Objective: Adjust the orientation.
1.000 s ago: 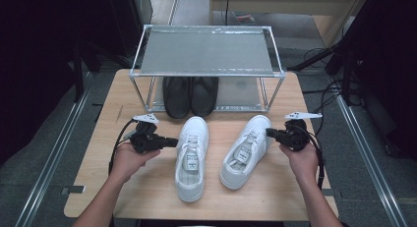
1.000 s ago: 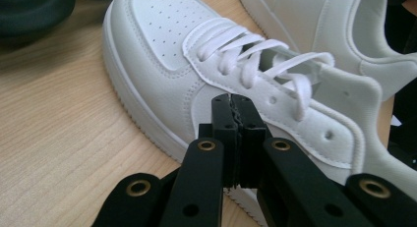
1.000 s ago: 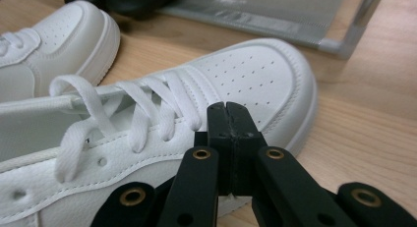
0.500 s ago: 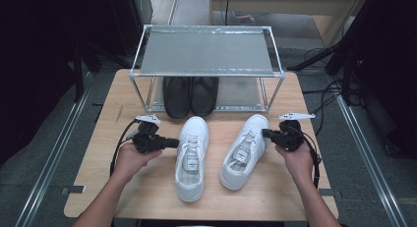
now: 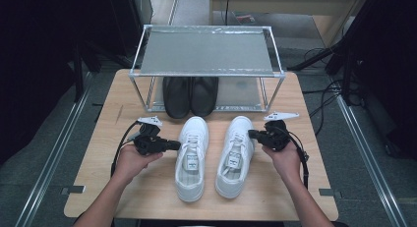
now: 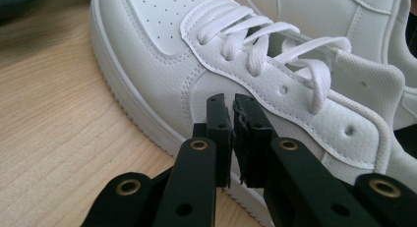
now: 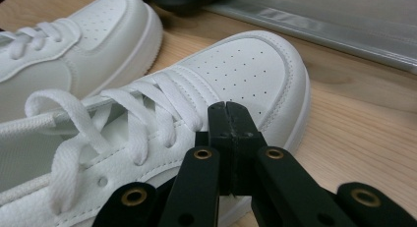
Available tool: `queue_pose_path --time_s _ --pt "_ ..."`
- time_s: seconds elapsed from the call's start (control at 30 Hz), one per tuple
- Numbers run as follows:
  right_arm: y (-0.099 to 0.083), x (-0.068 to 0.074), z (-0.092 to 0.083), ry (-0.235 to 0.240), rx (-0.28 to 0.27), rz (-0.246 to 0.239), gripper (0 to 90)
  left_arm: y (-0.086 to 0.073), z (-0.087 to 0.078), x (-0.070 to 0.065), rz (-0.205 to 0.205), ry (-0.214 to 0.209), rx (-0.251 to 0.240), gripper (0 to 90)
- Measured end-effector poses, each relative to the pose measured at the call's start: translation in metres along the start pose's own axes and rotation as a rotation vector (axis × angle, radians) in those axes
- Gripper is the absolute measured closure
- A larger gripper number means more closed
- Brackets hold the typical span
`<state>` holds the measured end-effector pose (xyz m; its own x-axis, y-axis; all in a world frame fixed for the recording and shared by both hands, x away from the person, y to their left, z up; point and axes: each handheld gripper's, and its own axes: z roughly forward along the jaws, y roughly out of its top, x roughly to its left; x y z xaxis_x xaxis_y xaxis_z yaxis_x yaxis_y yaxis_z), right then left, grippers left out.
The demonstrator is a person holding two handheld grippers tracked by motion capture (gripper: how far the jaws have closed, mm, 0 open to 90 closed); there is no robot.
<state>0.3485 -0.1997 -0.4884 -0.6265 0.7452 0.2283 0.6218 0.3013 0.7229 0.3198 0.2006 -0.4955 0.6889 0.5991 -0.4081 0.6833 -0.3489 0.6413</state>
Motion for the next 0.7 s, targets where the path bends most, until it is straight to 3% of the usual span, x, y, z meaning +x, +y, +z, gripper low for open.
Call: queue_pose_path --time_s 0.33,0.47,0.7 --pt "0.007 0.016 0.014 0.022 -0.003 -0.018 90.0 -0.001 0.0 -0.002 0.009 -0.006 0.001 86.4" --pt "0.008 0.017 0.002 0.019 -0.025 -0.018 90.0 -0.002 -0.005 0.0 0.012 0.002 -0.007 87.1" --pt "-0.011 0.023 -0.018 0.054 -0.017 -0.023 90.0 -0.009 -0.012 0.011 -0.03 0.015 -0.015 88.2"
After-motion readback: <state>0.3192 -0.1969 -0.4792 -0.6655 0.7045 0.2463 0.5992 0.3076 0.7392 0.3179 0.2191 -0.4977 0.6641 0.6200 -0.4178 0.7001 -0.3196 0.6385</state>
